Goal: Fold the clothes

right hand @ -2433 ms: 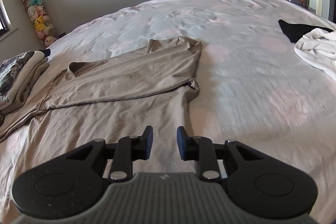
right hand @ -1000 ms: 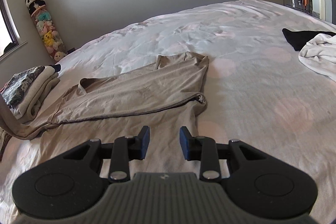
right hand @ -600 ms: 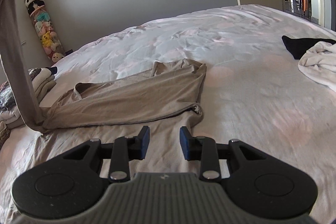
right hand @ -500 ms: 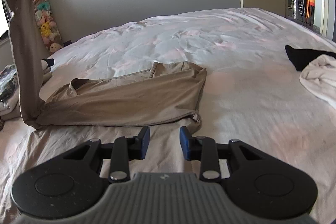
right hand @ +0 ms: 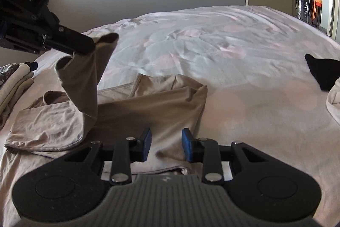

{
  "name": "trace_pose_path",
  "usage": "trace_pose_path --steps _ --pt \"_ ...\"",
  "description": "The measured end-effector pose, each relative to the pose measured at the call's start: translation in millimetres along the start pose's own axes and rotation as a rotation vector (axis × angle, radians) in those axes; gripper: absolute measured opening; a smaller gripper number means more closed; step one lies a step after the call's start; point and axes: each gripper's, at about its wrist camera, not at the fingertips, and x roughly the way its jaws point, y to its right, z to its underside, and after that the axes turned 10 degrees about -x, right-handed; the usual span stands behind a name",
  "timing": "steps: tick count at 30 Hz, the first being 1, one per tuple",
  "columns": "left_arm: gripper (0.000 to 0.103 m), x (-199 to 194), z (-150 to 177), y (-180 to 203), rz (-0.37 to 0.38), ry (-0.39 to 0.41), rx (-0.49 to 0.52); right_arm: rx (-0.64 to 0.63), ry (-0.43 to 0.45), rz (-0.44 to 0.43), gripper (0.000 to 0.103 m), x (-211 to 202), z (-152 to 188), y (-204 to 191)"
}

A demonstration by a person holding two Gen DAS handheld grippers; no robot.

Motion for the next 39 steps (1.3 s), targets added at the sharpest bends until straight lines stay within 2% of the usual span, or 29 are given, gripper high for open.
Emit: trace_pose_path --steps 2,4,8,10,13,16,17,21,26,31,35,37,39 --pt "0.003 15.9 3.1 -2.6 0.015 -0.026 0.002 0.015 -0.009 0.002 0.035 12.0 0.4 6.5" --pt "0.013 22.9 5.5 -4.9 0.019 -0.037 0.002 0.045 0.002 -0.018 0.035 14.3 0.9 13.0" --pt "0.037 11.4 10.8 -12.5 0.024 -0.005 0.010 0.096 0.038 -0.074 0.035 13.7 1.6 19.5" --pt "0.040 -3.4 16.3 -19.4 0.013 0.027 0.013 0.117 0.053 -0.102 0.035 12.6 2.2 19.6" --pt "0.040 -31.3 32.0 -33.3 -0.081 0.073 0.052 0.157 0.065 -0.135 0.035 11.7 1.9 22.0" --pt "0.040 -65.4 61.2 -51.4 -0.249 0.139 0.138 0.186 0.080 -0.164 0.035 10.5 0.3 21.9" --pt "0.040 -75.5 71.2 -59.1 -0.294 0.152 0.149 0.168 0.089 -0.150 0.035 8.9 -0.9 18.7" --pt "0.041 -115.3 114.5 -100.0 -0.485 0.172 0.146 -0.008 0.105 -0.080 0.035 0.7 -7.3 -5.8" --pt "0.041 -143.3 147.6 -141.7 -0.622 0.177 0.108 -0.176 0.086 -0.050 0.035 4.0 -4.5 -27.2" --pt "0.042 -142.3 164.5 -162.1 -0.611 0.164 0.079 -0.306 0.072 -0.009 0.036 5.9 5.2 -41.2" --pt "0.041 -127.2 160.7 -165.3 -0.650 0.182 0.157 -0.368 0.055 0.033 0.037 8.8 6.6 -48.3" --pt "0.035 -125.9 153.4 -170.3 -0.613 0.175 0.129 -0.410 0.051 0.046 0.038 12.3 4.1 -52.4" --pt "0.019 -128.0 148.8 -173.1 -0.573 0.175 0.103 -0.472 0.042 0.046 0.038 17.9 0.9 -58.6"
